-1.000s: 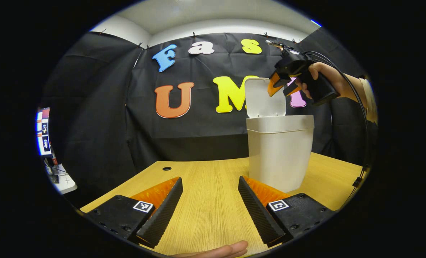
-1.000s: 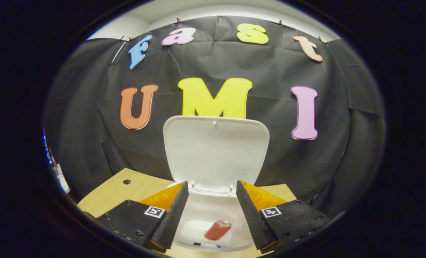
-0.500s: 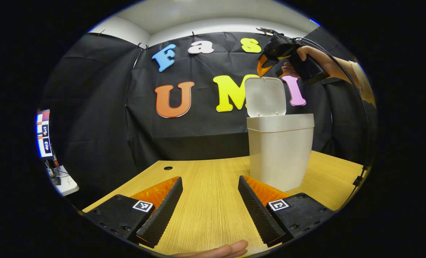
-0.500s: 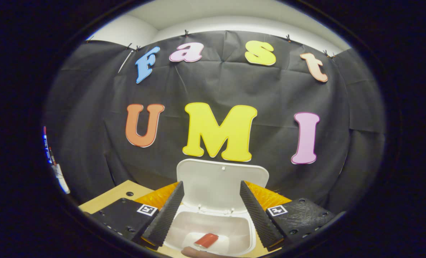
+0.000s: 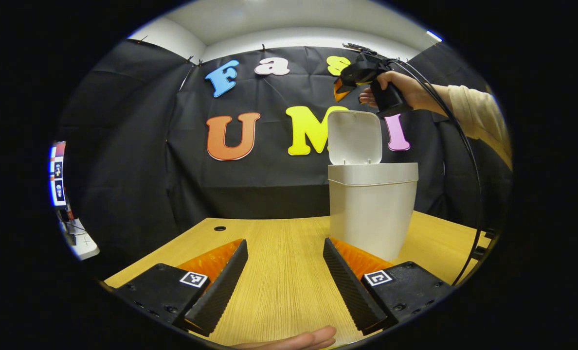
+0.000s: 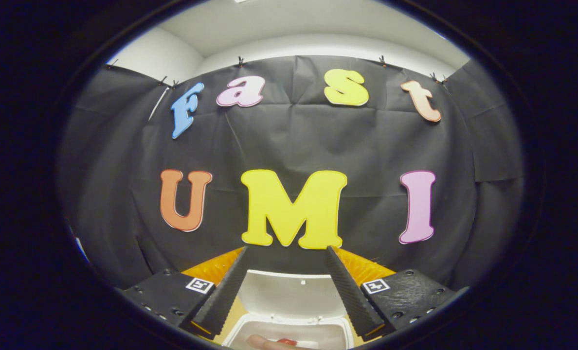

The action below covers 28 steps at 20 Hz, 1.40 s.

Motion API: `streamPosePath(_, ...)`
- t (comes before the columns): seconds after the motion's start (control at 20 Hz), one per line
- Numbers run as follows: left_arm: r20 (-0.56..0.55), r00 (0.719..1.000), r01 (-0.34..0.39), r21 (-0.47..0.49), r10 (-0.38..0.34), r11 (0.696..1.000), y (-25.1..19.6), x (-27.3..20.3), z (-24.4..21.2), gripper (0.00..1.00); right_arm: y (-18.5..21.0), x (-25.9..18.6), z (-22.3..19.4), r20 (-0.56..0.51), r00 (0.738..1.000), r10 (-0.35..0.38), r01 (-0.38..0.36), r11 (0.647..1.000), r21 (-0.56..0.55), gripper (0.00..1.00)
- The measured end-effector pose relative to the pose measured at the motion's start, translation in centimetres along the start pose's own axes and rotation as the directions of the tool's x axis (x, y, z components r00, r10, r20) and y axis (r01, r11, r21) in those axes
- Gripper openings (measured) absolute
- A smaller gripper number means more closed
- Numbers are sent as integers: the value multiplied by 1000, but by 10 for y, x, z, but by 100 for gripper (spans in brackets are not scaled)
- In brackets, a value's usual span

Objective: Press the lid of the desktop garbage bin to open it, pick up the crumpled paper on the desktop and throw it into the bin, then pick up the pop can on the desktop and drop it into the bin, and finally close the garbage bin lid.

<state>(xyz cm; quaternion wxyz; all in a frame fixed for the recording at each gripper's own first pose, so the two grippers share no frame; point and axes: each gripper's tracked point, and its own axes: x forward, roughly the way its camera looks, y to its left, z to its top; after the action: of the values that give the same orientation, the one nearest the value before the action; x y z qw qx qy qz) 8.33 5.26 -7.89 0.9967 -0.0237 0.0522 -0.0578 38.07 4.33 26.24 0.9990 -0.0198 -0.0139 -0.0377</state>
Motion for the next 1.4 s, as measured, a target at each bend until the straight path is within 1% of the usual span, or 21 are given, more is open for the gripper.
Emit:
streamPosePath(0.1,9,1000,-2,1,2,1000,4,1,1,100,-10,11,-10,-36,999,-25,25,1000,-5,95)
streamPosePath(0.2,2,1000,-11,6,11,1000,7,0,-2,100,-8,13,-23,-82,996,-21,19,999,-27,95)
streamPosePath(0.35,-6,1000,-15,1,15,1000,7,2,-5,100,-11,6,-23,-98,995,-16,14,1000,-15,96)
streamPosePath(0.4,-8,1000,-21,3,21,1000,9,2,-5,100,-11,2,-24,-109,994,-14,13,1000,-18,98)
streamPosePath(0.45,-7,1000,-21,7,21,1000,9,3,-5,100,-10,-1,-26,-114,993,-12,12,1000,-6,94)
streamPosePath(0.55,-6,1000,-27,20,28,999,9,2,-5,100,-10,-9,-29,-127,992,-6,8,1000,17,99)
streamPosePath(0.65,-2,1000,-31,23,31,999,9,1,-3,100,-10,-16,-32,-143,990,4,1,999,34,99)
streamPosePath(0.7,1,1000,-29,13,29,999,9,1,-2,100,-13,-20,-35,-158,987,-1,7,999,36,96)
streamPosePath(0.75,6,1000,-27,0,27,1000,8,1,-1,100,-17,-24,-40,-177,984,-16,21,999,26,99)
streamPosePath(0.8,6,1000,-20,-5,20,1000,5,1,-1,100,-19,-27,-46,-200,980,-18,21,1000,15,96)
streamPosePath(0.85,2,1000,-12,-1,12,1000,0,2,-2,100,-20,-29,-53,-226,974,-23,24,1000,3,98)
streamPosePath(0.95,15,1000,-12,25,12,1000,-3,-2,2,100,-25,-35,-66,-269,963,-34,30,999,-19,97)
streamPosePath(1.0,23,1000,-15,35,14,999,-5,-3,3,100,-25,-39,-69,-278,960,-29,25,1000,-17,98)
streamPosePath(1.05,30,999,-17,46,16,999,-7,-3,5,100,-23,-43,-73,-288,957,-19,18,1000,-5,95)
streamPosePath(1.15,25,999,-28,73,26,997,-10,-3,2,100,-18,-51,-84,-313,950,12,-1,999,34,96)
streamPosePath(1.2,19,999,-30,83,29,996,-12,-2,0,100,-16,-54,-87,-324,946,24,-9,999,46,93)
streamPosePath(1.25,12,1000,-26,79,25,997,-15,-1,-2,100,-14,-57,-92,-336,941,39,-19,998,60,93)
streamPosePath(1.35,-3,1000,-17,50,17,999,-21,4,-8,100,-9,-63,-106,-383,920,80,-43,994,105,93)
streamPosePath(1.4,-10,1000,-29,40,29,999,-19,6,-10,100,-10,-66,-111,-398,914,84,-45,993,106,93)
